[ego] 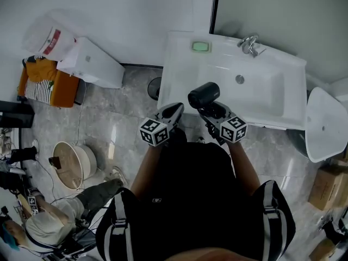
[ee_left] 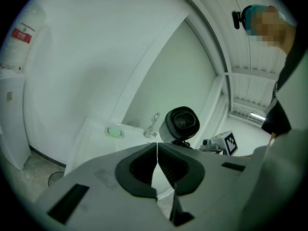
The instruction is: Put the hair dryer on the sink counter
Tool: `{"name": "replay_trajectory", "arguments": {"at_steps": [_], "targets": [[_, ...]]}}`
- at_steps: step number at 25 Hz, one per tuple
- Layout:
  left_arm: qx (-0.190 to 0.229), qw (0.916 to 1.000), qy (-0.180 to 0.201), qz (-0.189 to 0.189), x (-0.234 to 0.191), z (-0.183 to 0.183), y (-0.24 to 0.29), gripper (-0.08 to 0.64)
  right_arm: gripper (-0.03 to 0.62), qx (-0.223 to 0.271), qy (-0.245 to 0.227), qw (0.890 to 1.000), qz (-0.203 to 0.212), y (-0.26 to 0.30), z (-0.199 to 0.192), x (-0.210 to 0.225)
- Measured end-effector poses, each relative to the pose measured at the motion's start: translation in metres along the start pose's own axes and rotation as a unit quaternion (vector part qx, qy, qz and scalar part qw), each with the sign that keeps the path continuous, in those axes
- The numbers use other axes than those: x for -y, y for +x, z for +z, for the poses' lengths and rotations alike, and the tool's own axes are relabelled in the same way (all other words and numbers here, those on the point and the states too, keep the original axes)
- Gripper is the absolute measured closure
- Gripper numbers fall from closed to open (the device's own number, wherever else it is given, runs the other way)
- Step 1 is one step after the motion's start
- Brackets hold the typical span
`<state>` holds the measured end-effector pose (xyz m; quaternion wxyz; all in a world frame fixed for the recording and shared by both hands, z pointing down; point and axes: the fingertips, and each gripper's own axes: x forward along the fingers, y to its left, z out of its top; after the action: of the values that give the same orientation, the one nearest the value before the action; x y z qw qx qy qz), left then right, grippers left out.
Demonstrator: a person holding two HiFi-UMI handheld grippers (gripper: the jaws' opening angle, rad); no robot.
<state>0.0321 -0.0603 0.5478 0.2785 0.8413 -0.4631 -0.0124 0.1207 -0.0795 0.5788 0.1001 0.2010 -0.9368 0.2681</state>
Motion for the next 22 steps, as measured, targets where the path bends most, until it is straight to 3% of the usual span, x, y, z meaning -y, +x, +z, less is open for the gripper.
{"name": "replay_trajectory", "arguments": {"at_steps": [22], "targets": [[-0.039,0.9972,0.004,-0.063,-0.091,0.046,0.022,0.543,0.261,-0.008,0.020,0.997,-0.072,0.081,0.020,0.031]]}}
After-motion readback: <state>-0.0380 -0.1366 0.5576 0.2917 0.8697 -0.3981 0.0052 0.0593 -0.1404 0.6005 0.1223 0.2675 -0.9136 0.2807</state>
